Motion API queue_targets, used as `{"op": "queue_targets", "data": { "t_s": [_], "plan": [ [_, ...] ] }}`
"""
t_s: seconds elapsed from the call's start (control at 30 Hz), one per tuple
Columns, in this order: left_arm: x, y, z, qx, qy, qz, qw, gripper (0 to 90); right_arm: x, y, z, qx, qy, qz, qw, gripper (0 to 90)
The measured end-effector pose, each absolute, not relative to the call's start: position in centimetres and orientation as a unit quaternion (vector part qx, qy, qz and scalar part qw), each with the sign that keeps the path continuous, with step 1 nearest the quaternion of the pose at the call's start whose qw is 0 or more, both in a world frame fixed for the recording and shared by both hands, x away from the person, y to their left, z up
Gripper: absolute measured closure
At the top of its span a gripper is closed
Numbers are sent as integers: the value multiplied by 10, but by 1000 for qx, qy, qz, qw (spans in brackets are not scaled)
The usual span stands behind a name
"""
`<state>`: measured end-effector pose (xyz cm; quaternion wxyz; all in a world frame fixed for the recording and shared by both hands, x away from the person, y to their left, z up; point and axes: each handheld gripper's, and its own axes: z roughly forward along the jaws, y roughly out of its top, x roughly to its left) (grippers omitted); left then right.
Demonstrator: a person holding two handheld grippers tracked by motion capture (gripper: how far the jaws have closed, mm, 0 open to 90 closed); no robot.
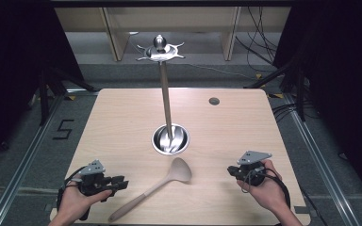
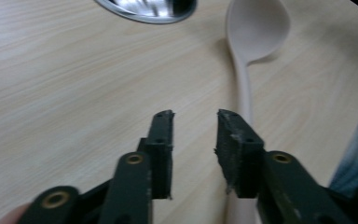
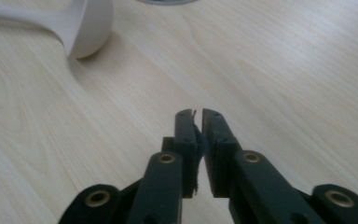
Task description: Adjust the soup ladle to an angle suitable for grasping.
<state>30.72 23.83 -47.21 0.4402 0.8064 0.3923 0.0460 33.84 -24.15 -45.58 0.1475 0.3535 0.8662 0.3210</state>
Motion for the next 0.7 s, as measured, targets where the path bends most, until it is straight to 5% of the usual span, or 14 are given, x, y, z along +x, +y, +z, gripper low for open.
{"op": "queue_targets", "data": {
  "t_s": [0.1,0.23,0.37,0.7],
  "plan": [
    [301,226,-467,818,377,31,433,812,339,-239,-462,354,864,325,149,900],
    [282,187,-471,880,319,-18,351,881,339,-239,-461,345,876,307,138,900],
    [279,167,-478,920,287,3,268,889,338,-240,-463,360,871,308,132,900],
    [283,166,-489,915,334,8,225,892,337,-236,-459,355,873,306,138,892]
  ]
}}
